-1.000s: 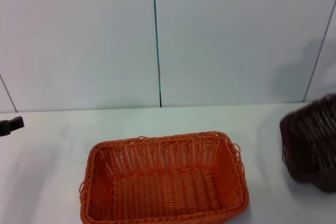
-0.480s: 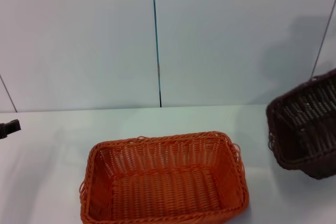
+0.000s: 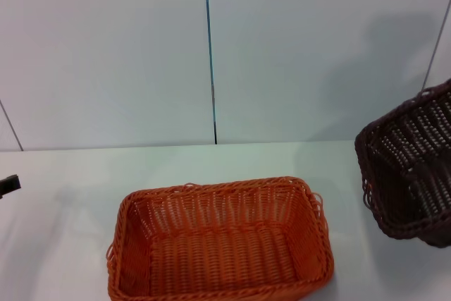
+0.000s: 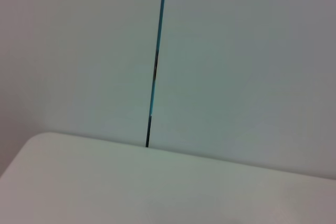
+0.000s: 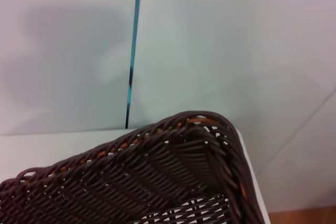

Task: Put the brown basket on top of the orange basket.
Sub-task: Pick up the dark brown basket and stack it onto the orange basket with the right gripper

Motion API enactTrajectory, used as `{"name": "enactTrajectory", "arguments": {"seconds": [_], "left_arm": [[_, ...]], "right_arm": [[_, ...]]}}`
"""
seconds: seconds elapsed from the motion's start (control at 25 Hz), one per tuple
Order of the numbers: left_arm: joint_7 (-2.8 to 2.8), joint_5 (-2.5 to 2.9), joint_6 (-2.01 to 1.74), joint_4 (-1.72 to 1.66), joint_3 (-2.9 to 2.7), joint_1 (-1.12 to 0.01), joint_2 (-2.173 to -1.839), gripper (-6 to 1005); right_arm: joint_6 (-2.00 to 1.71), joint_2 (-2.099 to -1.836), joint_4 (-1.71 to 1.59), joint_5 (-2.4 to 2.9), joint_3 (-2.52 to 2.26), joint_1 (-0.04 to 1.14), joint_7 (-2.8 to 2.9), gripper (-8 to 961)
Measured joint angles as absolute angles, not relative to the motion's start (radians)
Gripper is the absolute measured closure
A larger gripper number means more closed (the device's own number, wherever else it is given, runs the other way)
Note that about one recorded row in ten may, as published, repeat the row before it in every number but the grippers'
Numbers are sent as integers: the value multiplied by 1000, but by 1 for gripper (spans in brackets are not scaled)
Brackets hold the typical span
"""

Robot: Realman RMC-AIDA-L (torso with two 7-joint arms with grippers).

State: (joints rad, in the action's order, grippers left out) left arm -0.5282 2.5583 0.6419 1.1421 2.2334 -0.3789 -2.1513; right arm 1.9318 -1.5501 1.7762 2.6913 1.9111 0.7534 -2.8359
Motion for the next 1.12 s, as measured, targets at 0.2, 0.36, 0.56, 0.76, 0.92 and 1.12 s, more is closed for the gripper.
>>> {"name": "enactTrajectory", "arguments": {"seconds": [0.2,0.36,0.56,0.76,0.92,1.12], "left_arm": [[-532,2558,645,1137,2233,-379,-2151,90],[-532,2558,655,1137,2234,-379,-2150,90],[-532,2563,663,1136,2234,-375,-2145,91],[-532,2565,667,1135,2230,-371,-2138,91],[-534,2565,685,1127,2226,-368,-2121,91],[-534,2564,691,1114,2221,-368,-2111,90]], "right_arm": [[2005,-1570,1855,2683,1946,735,-2834,794],[2048,-1590,1897,2686,1968,735,-2832,795],[2099,-1603,1979,2683,2025,726,-2830,795],[2108,-1632,2022,2666,2038,736,-2813,795],[2108,-1663,2018,2718,2029,750,-2809,796],[2108,-1728,2014,2814,1967,824,-2801,796]]}}
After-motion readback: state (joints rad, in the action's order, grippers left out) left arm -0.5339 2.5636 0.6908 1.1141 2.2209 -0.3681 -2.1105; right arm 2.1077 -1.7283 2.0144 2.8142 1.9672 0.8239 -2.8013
